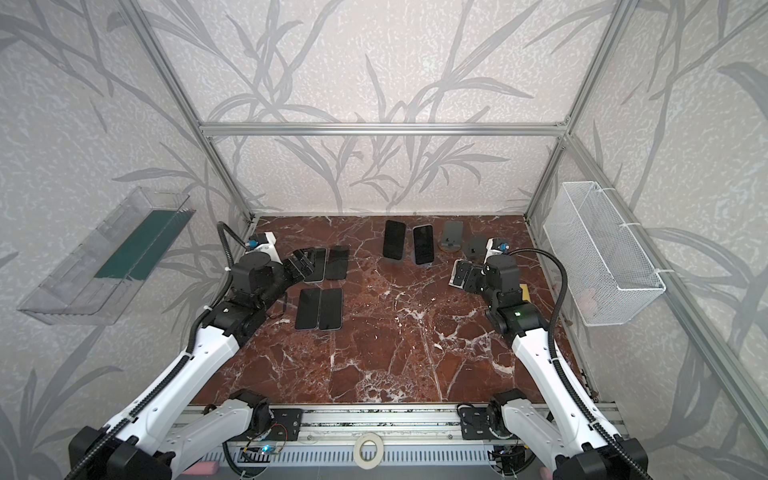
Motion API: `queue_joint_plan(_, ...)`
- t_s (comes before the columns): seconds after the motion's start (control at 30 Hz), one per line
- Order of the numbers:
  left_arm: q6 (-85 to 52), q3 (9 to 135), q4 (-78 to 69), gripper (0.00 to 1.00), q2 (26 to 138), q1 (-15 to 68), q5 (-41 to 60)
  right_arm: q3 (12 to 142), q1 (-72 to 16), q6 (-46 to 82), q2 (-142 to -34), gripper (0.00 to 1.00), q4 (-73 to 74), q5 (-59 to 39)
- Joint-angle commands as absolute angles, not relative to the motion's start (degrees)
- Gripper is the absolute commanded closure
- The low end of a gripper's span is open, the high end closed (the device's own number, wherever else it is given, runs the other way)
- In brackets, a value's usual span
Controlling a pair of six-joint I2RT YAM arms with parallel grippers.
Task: Remove the phone from the phone stand
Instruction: 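Set the white stand upright beside the black stand and open, then reach the right gripper to the teal-framed phone on a grey stand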
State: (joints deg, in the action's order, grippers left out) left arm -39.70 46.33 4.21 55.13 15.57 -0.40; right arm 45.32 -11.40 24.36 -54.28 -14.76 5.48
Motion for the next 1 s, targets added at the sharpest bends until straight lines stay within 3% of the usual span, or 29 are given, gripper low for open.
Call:
queue_joint_plan(0.0,-40.1,45.2,1.4,0.14,51.5,14.8,-2.6,39.9,-10.6,29.0,-50.3,0.01,-9.3,3.4)
queue_joint_plan(0.1,-40.2,45.6,2.1,0.14,52.6,14.2,-2.5,34.9,-10.5,27.8,-47.4,0.01,0.7,-1.6)
queue_joint_plan(0.33,-44.1,46.0,2.1,0.14,55.1,13.7,1.6,36.0,-10.5,31.1,-49.3,0.01,4.3,-4.9)
queue_joint_plan(0.6,-46.0,46.3,1.0,0.15,58.9,12.6,5.2,29.2,-9.8,29.3,-47.8,0.01,8.5,-1.9)
queue_joint_plan(0.97,-48.8,45.9,0.0,0.15,61.9,11.0,8.3,36.1,-9.6,28.4,-60.1,0.01,12.8,-13.8)
